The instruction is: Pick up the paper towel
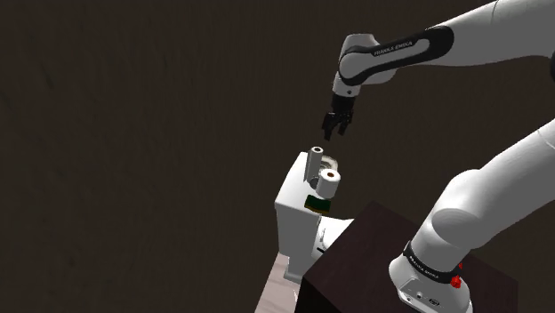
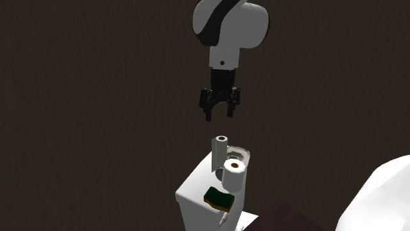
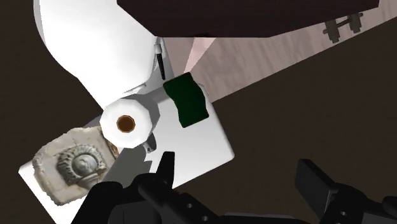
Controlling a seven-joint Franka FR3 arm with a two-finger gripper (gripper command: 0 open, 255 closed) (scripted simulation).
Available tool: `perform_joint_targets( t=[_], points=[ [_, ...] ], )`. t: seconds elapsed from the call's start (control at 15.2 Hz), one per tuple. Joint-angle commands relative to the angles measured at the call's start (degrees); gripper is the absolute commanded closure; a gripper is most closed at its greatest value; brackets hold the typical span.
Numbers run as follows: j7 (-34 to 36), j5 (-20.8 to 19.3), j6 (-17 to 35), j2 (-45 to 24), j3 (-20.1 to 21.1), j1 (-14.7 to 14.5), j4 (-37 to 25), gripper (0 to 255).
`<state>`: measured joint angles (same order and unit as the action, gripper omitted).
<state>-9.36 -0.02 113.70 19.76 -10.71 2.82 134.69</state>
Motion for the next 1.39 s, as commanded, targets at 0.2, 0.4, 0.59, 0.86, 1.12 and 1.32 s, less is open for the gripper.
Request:
perform_joint_targets(
  t=[0.2,0.4,0.59,0.86,1.12,1.32],
  points=[
    [-5.92,0.75,5.47,-9.99,-3.15,0.72,-3.80,0],
    [-9.48,2.02,8.27,-16.33,-4.55,1.26,-6.80,0],
    [-13.08,3.76,10.51,-22.88,-5.52,2.05,-10.48,0],
    [-17.66,6.42,12.56,-31.78,-6.00,3.70,-16.45,0],
    [-21.59,8.85,13.53,-40.76,-5.66,5.98,-23.66,0],
    [-23.72,10.13,13.58,-46.79,-5.15,7.72,-29.20,0]
  ],
)
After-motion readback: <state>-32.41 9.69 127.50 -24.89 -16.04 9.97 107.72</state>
